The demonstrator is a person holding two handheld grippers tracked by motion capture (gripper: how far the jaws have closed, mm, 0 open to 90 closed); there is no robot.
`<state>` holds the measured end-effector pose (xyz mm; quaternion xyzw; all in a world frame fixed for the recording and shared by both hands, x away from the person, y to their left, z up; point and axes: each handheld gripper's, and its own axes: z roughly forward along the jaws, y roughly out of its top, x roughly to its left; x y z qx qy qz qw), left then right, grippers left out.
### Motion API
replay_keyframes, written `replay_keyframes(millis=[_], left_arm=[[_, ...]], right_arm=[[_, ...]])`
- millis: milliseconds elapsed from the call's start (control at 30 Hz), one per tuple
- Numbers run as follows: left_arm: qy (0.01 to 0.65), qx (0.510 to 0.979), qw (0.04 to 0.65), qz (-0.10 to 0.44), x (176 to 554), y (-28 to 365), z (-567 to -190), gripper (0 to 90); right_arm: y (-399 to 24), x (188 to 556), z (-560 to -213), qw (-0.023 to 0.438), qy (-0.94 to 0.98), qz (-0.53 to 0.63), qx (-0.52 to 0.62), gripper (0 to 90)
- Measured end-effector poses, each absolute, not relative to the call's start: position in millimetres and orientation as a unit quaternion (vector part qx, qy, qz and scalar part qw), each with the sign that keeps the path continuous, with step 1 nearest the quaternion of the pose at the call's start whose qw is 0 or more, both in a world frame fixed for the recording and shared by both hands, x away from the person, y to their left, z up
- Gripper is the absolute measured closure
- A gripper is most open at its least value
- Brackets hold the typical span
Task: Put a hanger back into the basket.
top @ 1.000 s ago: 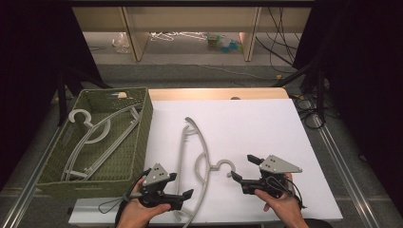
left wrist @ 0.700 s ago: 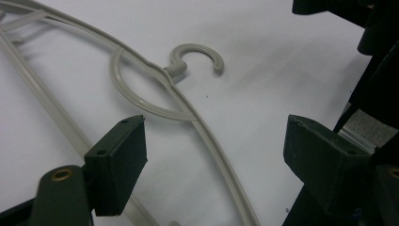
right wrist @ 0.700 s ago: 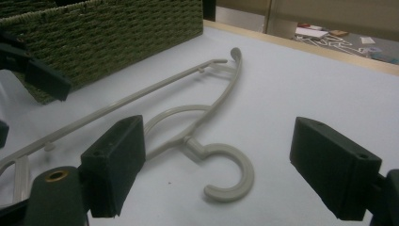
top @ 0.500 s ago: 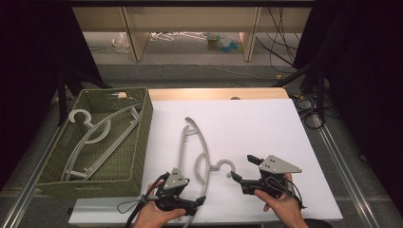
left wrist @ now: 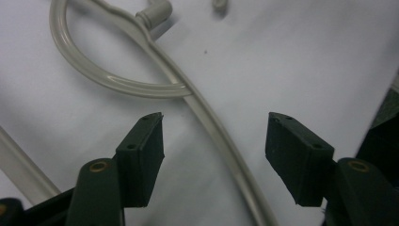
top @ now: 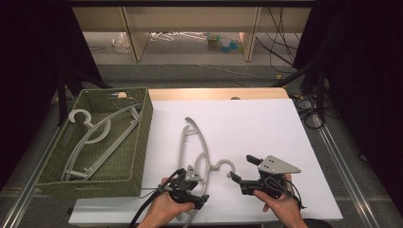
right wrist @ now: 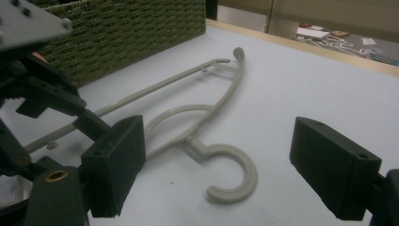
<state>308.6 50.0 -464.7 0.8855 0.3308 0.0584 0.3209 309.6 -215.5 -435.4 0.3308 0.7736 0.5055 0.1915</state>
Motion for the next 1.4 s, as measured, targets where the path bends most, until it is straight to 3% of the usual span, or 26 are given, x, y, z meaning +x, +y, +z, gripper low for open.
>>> replay_keyframes(millis=[67,267,333,500,767,1400], left_arm=[[0.324,0.893,0.312,0.029,313,46,-467,41.6],[0.303,0.912,0.272,0.042,320,34,-474,44.7],[0.303,0.912,0.271,0.046,322,34,-473,45.6],[0.286,0.919,0.266,0.05,327,35,-473,59.0],[0.298,0.913,0.278,0.01,338,45,-473,65.8],[0.307,0.916,0.258,-0.007,351,59,-470,79.8]], right_arm=[[-215,310,-435,0.194,0.77,0.511,0.328,19.8],[-215,309,-434,0.193,0.774,0.507,0.328,19.8],[-215,309,-434,0.193,0.774,0.507,0.328,19.8],[-213,309,-434,0.194,0.773,0.508,0.326,19.8],[-215,309,-434,0.193,0.775,0.505,0.327,19.9],[-213,310,-435,0.19,0.775,0.508,0.325,19.9]])
